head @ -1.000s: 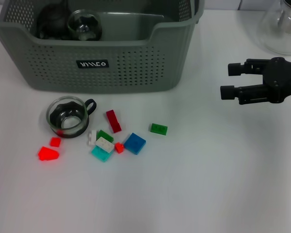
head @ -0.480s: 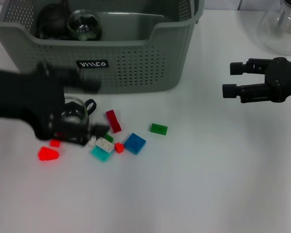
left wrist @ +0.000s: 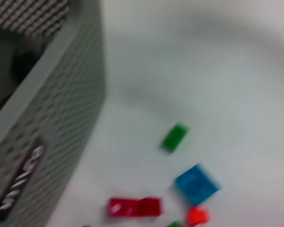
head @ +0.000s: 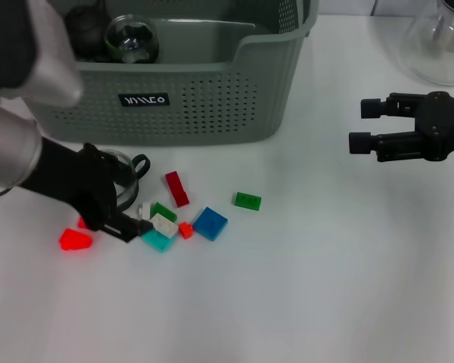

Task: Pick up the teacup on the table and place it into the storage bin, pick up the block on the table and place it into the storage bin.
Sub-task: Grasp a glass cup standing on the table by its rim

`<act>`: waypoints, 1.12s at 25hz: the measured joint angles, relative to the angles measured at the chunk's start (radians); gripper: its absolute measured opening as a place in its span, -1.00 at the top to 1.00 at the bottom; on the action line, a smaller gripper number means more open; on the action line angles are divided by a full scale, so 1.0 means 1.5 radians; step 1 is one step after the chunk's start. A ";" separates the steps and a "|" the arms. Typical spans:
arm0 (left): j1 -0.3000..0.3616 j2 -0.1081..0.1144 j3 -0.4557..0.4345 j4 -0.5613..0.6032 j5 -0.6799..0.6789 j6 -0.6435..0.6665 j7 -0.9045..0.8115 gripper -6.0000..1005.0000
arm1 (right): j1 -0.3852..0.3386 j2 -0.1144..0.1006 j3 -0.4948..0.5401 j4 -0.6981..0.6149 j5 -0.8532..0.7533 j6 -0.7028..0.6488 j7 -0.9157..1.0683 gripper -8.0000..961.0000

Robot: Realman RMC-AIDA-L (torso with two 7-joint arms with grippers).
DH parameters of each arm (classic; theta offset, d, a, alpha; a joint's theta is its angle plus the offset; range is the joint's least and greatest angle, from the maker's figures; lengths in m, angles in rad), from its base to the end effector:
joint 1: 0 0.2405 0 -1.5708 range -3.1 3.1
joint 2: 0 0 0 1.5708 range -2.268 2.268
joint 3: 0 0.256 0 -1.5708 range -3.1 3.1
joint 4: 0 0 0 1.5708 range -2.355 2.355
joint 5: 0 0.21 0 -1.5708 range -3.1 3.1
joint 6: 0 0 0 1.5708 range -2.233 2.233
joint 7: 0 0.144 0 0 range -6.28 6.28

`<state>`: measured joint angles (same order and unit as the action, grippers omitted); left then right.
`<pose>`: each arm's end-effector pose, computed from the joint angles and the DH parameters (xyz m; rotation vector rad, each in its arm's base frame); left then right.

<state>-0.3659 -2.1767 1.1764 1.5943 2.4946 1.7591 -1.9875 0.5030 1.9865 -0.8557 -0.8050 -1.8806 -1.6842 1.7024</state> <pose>-0.2028 0.2963 0.0268 -2.8640 -0.4894 0.3290 0.2441 0.3306 0.0417 -2.8266 0.7978 0.7017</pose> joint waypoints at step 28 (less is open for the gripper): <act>-0.034 0.002 0.191 -0.132 0.206 -0.189 -0.119 -0.42 | -0.002 -0.004 0.011 0.007 0.000 0.001 -0.001 -0.93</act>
<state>-0.4167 -2.1737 1.4629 1.3969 2.8035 1.4748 -2.1653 0.5001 1.9802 -0.8390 -0.7942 -1.8806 -1.6827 1.7011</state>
